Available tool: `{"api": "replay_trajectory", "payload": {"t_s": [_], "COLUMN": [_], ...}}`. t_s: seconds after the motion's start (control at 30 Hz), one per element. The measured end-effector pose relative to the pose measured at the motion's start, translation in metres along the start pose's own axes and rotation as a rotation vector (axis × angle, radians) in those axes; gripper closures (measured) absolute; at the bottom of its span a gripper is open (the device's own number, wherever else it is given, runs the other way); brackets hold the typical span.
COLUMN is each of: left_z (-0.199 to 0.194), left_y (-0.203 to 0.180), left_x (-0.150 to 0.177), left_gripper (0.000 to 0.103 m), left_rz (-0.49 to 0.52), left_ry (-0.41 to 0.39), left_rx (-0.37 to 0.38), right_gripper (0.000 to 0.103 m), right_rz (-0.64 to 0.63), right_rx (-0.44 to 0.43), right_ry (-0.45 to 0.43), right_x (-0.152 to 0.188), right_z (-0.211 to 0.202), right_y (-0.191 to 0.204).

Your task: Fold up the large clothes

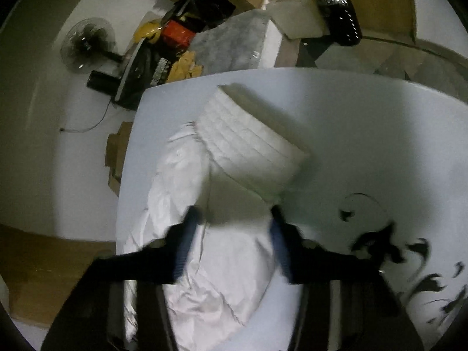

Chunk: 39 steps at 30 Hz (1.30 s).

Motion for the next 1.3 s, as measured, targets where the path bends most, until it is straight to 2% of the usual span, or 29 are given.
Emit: {"api": "replay_trajectory", "payload": {"t_s": [0.03,0.1,0.17,0.23,0.3,0.4,0.43,0.53,0.63,0.7,0.8,0.93,1.0,1.1,1.17,1.23,1.27,1.3], "left_z": [0.002,-0.009,-0.03,-0.06,-0.101,-0.15,-0.162,-0.2,-0.224,-0.235,-0.24,-0.245,-0.251,-0.258,-0.257,-0.257,-0.257,-0.259], "left_y": [-0.003,0.007,0.022,0.039,0.067,0.111,0.123,0.168,0.217,0.248,0.283,0.316,0.326,0.336,0.337,0.341,0.342,0.343], "left_x": [-0.001,0.004,0.008,0.013,0.025,0.052,0.063,0.11,0.164,0.207,0.249,0.303,0.326,0.354,0.358,0.363,0.364,0.366], "left_gripper": [0.0,0.0,0.0,0.0,0.0,0.0,0.0,0.0,0.0,0.0,0.0,0.0,0.0,0.0,0.0,0.0,0.0,0.0], "left_rz": [0.013,-0.023,-0.066,-0.081,-0.116,-0.197,-0.219,-0.311,-0.425,-0.506,-0.582,-0.667,-0.7,-0.722,-0.73,-0.739,-0.74,-0.74], "left_ry": [0.002,0.005,-0.015,-0.059,-0.122,-0.183,-0.194,-0.221,-0.223,-0.217,-0.202,-0.192,-0.191,-0.19,-0.19,-0.195,-0.199,-0.201], "left_rx": [0.016,0.081,0.103,0.076,0.016,-0.014,-0.022,-0.036,-0.034,-0.025,-0.032,-0.027,-0.018,-0.004,0.0,0.014,0.023,0.032], "right_gripper": [0.091,0.095,0.097,0.097,0.097,0.098,0.098,0.098,0.098,0.098,0.098,0.098,0.098,0.098,0.091,0.067,0.046,0.043], "right_rz": [0.018,0.005,-0.031,-0.117,-0.22,-0.404,-0.478,-0.632,-0.758,-0.812,-0.885,-0.951,-0.99,-1.023,-1.053,-1.108,-1.141,-1.15], "right_rx": [-0.001,0.035,-0.014,-0.068,-0.125,-0.21,-0.233,-0.269,-0.241,-0.212,-0.155,-0.087,-0.055,-0.035,-0.002,0.046,0.064,0.063], "right_ry": [0.008,-0.018,-0.062,-0.115,-0.162,-0.199,-0.206,-0.199,-0.165,-0.09,0.035,0.13,0.11,0.058,0.051,0.09,0.128,0.156], "right_x": [-0.002,0.0,0.01,0.03,0.061,0.133,0.167,0.256,0.347,0.404,0.487,0.568,0.595,0.615,0.62,0.626,0.628,0.625], "right_z": [0.004,-0.002,-0.023,-0.052,-0.083,-0.123,-0.134,-0.141,-0.113,-0.077,-0.016,0.049,0.073,0.085,0.091,0.096,0.095,0.09], "right_y": [0.0,0.007,0.025,0.057,0.098,0.169,0.194,0.245,0.276,0.282,0.273,0.245,0.235,0.226,0.223,0.218,0.215,0.213]}}
Point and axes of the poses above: each gripper's, at about its wrist camera, not at the fingertips, and z roughly the way its jaws point, y to its left, x to its underside, the point moved 3 cm from there along z, roughly the way its jaws point, and after that the axes turned 8 degrees about z, right-handed, at the moved point
